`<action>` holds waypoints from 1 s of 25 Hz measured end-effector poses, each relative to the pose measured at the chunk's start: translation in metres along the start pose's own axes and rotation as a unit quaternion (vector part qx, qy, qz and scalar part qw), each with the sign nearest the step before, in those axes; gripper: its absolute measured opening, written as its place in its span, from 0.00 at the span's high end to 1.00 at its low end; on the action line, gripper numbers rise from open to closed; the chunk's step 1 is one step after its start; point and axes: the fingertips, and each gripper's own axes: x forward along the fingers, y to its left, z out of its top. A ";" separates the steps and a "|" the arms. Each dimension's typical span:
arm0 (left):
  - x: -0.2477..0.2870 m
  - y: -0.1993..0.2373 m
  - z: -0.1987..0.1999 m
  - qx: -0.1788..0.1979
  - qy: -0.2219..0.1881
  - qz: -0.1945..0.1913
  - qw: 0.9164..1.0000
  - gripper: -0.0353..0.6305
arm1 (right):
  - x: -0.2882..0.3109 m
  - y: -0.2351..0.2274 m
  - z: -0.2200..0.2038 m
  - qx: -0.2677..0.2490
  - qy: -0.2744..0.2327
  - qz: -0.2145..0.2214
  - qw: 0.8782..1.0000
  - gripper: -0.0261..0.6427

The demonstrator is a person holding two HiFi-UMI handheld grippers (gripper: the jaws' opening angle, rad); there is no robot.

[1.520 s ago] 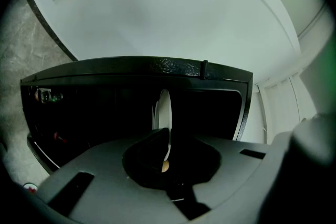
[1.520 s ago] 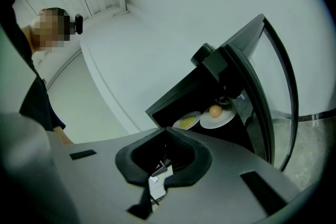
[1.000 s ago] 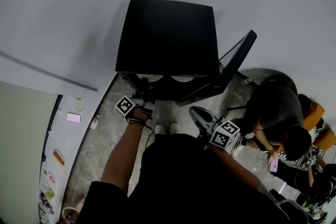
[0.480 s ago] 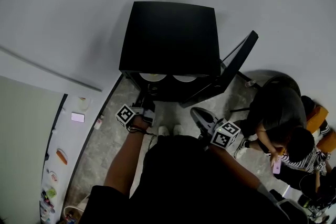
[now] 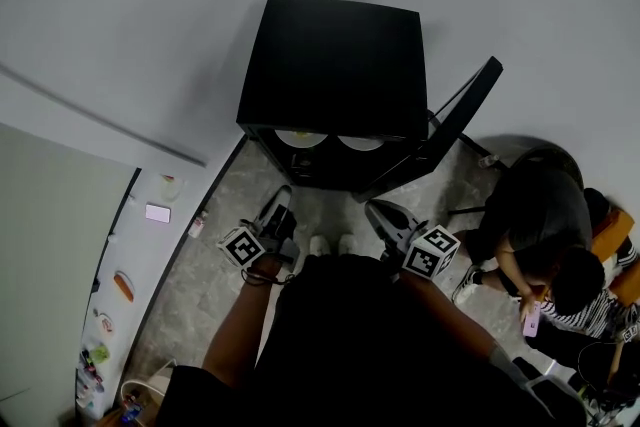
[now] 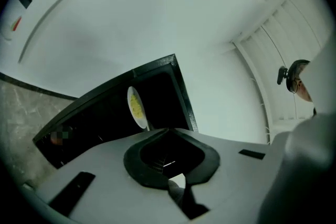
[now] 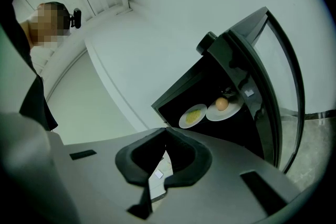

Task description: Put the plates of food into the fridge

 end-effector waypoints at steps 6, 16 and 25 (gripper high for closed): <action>-0.004 -0.034 -0.015 0.070 0.016 -0.017 0.997 0.91 | 0.002 0.011 -0.001 -0.013 0.007 0.018 1.000 0.92; 0.003 -0.099 -0.027 0.240 0.045 -0.043 0.969 0.91 | 0.001 0.020 0.005 -0.053 0.012 0.035 0.998 0.92; 0.013 -0.148 -0.027 0.330 0.058 -0.074 0.939 0.91 | 0.006 0.037 0.010 -0.083 0.005 0.056 0.995 0.92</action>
